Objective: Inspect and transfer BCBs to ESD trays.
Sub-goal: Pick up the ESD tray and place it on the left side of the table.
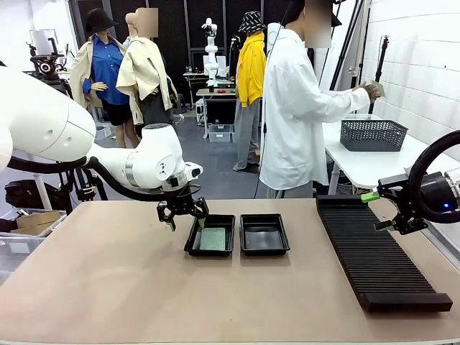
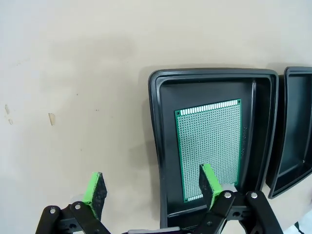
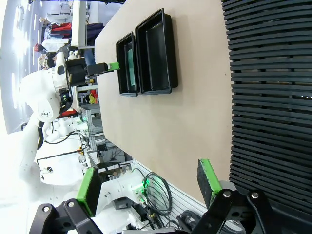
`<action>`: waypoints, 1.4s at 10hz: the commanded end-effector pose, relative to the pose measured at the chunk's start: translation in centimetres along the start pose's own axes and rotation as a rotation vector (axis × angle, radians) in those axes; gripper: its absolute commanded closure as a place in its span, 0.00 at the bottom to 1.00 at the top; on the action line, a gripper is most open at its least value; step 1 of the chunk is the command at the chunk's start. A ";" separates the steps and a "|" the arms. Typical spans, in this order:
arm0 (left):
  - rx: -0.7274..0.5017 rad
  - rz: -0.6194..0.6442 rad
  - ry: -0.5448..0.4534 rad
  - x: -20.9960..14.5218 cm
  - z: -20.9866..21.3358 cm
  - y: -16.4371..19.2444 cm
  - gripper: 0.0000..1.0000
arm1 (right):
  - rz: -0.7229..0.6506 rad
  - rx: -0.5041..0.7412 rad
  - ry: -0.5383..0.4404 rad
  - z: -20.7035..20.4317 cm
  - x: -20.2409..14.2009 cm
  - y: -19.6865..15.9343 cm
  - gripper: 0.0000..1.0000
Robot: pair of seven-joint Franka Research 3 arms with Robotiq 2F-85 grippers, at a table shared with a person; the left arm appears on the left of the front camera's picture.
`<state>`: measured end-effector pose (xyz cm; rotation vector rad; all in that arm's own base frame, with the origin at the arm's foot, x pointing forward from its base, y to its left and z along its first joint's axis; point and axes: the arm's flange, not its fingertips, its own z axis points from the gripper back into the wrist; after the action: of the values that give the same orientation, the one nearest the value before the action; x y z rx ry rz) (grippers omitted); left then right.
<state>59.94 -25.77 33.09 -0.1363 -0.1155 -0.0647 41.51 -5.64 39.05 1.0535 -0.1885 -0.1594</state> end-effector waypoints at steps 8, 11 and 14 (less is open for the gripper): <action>-0.004 -0.017 0.055 0.5 -0.6 -0.2 0.65 | 0.004 -0.010 -0.002 0.0 0.1 0.0 0.00; -0.016 -0.011 0.082 0.3 -0.5 -0.1 1.00 | 0.004 -0.010 -0.002 0.0 0.1 0.0 0.00; -0.034 0.000 0.109 0.3 -0.5 0.0 1.00 | 0.004 -0.010 -0.002 0.0 0.1 0.0 0.00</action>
<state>59.86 -26.08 32.40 -0.1372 -0.0327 -0.0604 41.51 -5.64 39.05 1.0535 -0.1885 -0.1594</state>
